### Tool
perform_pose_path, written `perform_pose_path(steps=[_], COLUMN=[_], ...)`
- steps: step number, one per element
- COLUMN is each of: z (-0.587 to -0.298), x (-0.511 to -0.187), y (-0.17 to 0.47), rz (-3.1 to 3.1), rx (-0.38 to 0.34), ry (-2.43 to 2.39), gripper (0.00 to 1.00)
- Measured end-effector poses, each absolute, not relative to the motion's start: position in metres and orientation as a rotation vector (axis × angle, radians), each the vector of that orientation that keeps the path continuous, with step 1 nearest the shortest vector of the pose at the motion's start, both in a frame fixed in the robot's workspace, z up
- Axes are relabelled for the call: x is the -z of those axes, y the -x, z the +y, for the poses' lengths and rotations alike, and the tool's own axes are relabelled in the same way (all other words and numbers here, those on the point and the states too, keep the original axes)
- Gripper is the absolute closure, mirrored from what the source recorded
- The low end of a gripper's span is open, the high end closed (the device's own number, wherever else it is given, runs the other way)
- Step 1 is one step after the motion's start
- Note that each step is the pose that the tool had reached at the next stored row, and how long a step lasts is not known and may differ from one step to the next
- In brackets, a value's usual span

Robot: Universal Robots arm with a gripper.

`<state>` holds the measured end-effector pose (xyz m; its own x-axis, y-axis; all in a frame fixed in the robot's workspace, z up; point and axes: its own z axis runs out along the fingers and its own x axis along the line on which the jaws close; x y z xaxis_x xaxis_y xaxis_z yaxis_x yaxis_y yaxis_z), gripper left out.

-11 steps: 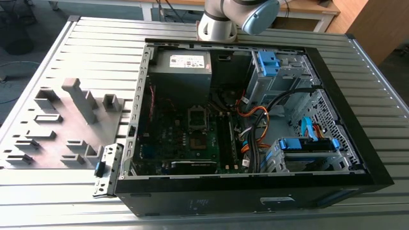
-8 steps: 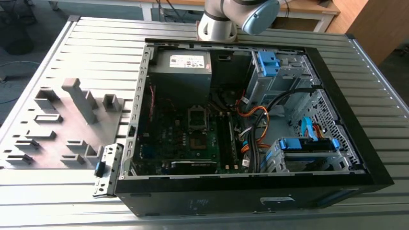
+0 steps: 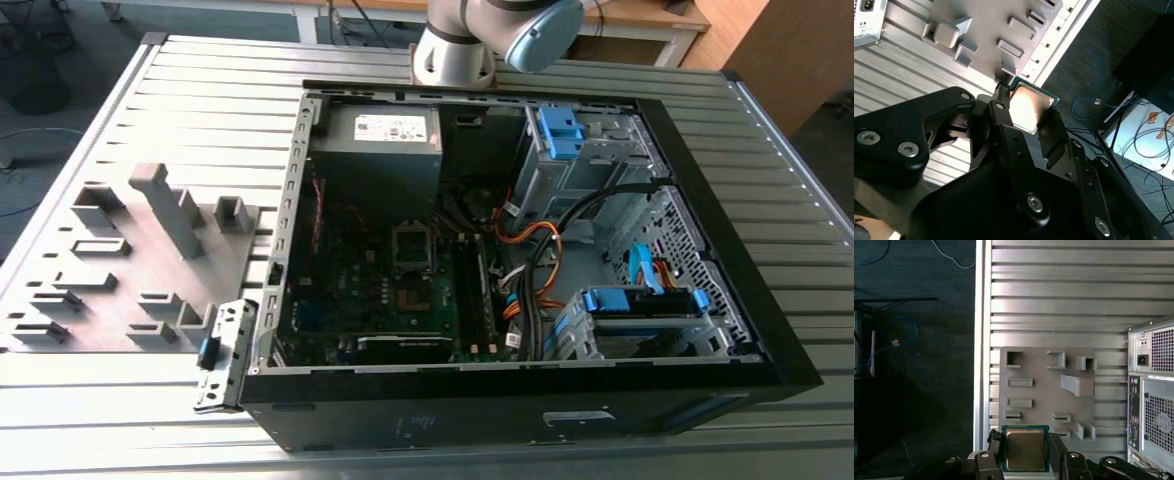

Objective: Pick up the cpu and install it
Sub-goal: 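Pick up the cpu and move it towards the insertion slot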

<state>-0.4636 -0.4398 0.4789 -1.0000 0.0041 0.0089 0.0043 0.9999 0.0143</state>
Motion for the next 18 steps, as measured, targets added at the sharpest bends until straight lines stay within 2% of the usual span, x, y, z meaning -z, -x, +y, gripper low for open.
perform_pose_path(steps=[6,18], z=[-0.44,-0.44], x=[-0.503,-0.503], y=[0.464,0.464], rz=[-3.133,-3.133], rx=[0.023,0.009], ry=[0.006,0.007], gripper=[0.53,0.53])
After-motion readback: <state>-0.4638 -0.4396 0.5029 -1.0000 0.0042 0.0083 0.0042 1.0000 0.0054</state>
